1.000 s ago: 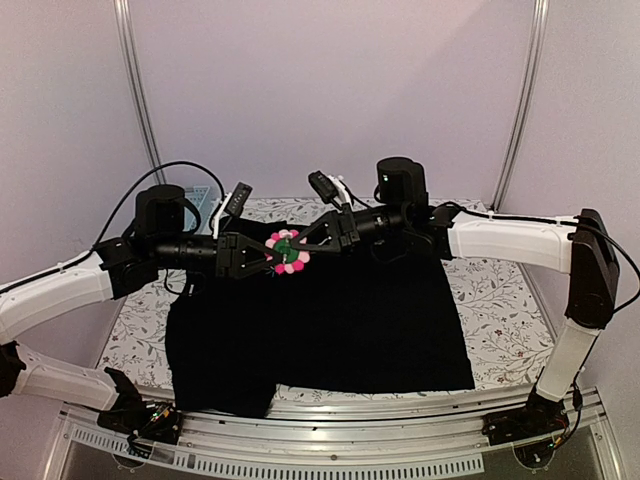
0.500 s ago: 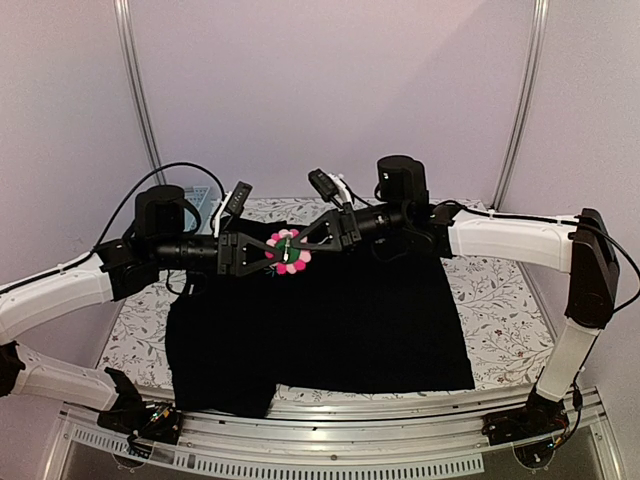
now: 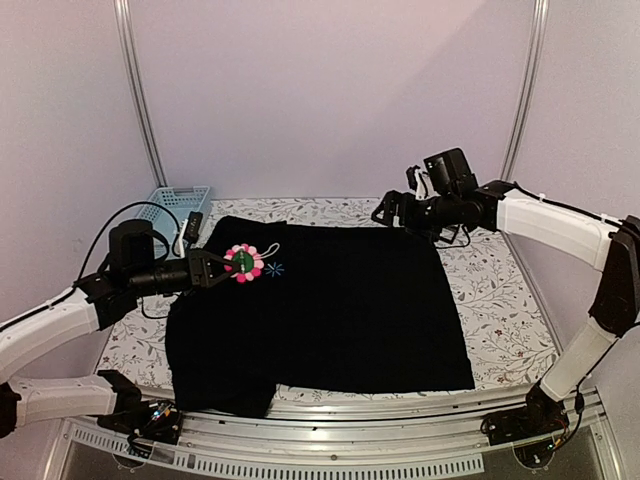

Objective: Pin the brooch onto the clothing
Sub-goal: Pass from the right arm to the left, then move the flattened clothing to the center of the board.

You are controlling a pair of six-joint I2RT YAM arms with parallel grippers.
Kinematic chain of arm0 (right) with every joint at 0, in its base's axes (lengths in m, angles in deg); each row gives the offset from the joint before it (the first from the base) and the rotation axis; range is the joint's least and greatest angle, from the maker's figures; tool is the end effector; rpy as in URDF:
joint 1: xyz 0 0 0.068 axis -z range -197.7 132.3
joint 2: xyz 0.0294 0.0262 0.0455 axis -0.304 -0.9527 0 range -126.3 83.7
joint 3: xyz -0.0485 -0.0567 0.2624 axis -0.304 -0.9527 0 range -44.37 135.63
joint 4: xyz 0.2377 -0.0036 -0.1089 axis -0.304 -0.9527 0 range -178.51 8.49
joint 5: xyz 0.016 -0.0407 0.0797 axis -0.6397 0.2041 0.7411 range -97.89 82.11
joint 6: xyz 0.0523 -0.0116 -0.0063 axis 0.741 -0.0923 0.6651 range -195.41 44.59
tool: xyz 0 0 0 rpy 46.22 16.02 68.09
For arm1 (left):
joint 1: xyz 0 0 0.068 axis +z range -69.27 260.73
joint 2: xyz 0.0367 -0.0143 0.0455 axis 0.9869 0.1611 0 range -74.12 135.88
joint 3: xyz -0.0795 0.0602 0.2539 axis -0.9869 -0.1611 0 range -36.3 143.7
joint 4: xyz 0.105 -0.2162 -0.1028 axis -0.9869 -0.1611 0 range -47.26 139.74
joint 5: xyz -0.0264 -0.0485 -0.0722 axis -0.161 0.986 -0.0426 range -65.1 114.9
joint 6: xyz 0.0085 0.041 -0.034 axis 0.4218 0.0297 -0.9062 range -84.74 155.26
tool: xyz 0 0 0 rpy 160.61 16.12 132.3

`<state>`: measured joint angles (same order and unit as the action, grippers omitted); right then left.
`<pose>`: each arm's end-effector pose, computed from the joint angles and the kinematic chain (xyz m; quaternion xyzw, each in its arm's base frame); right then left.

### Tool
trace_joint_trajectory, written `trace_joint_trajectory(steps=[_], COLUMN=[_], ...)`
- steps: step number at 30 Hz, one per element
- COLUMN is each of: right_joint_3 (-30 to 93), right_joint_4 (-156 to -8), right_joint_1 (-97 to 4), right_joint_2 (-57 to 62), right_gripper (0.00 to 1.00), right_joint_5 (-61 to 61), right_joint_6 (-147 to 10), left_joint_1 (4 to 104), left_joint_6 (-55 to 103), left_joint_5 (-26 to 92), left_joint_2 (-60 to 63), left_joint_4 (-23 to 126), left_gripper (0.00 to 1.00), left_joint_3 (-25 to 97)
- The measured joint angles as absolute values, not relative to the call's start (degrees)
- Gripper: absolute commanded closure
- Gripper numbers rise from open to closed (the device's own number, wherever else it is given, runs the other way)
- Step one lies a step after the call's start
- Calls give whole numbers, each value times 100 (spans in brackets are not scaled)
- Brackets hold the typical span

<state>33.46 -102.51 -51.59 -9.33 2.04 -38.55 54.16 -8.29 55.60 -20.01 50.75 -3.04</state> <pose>0.3072 0.2138 0.3064 -0.0162 0.8892 0.3239 0.3228 0.1833 -0.1119 0.2607 0.0339 0.8030 -0.4957 0.3293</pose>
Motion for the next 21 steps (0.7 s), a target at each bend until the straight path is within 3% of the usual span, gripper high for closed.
trace_joint_trajectory(steps=[4, 7, 14, 21], right_joint_3=[3356, 3295, 3107, 2974], right_joint_4=[-11250, -11724, -11960, -11497], right_joint_1=[-4997, -4772, -4167, -3758], right_joint_2=[-1353, -1982, -2986, -2999], right_gripper=[2, 9, 25, 48], right_joint_5=[-1138, -1741, -1916, -1643], right_joint_6=[-4106, -4279, -4602, -4860], left_joint_1=[5689, 5807, 6024, 6109], left_joint_6=[-1004, -1093, -1207, -1262], left_joint_5=[5499, 5440, 5381, 5394], left_joint_2=[-2469, -2751, -3112, -3282], left_joint_4=[5119, 5163, 5228, 5368], left_gripper=[100, 100, 100, 100], left_joint_3=[-724, -962, -1255, -1334])
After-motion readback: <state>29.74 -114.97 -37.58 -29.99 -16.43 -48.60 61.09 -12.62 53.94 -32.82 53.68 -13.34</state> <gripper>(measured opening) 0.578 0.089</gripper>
